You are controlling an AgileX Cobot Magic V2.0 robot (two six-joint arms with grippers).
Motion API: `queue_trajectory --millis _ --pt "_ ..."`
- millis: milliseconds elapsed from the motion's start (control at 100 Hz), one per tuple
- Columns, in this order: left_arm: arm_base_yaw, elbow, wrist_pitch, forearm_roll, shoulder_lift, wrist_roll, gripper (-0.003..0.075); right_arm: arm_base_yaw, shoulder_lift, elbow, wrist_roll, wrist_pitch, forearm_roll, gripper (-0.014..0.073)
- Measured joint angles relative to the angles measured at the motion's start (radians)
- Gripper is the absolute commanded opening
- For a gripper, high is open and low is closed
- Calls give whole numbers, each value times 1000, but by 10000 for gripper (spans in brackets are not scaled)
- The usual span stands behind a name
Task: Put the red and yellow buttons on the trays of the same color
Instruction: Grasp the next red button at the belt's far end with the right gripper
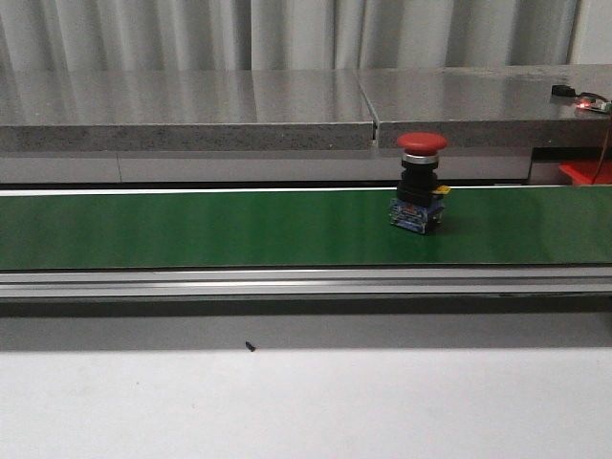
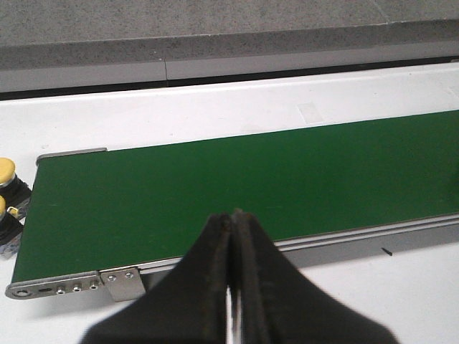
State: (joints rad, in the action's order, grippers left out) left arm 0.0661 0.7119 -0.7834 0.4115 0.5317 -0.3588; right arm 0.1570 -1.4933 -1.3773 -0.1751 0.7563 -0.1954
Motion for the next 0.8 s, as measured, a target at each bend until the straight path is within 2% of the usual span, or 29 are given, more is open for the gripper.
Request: queue_trajectory --millis 150,300,490,620,800 --pt "0 0 0 0 0 0 -20 -53 85 77 -9 21 -17 475" --pt "0 0 0 0 0 0 -20 -105 93 92 -83 92 -73 479" --pt "0 0 0 0 0 0 -20 -177 44 92 -206 168 -139 478" --pt "0 0 0 0 0 0 -20 -213 -15 92 -224 203 -147 478" --pt "0 0 0 0 0 0 -20 -231 -105 92 -245 175 -155 478"
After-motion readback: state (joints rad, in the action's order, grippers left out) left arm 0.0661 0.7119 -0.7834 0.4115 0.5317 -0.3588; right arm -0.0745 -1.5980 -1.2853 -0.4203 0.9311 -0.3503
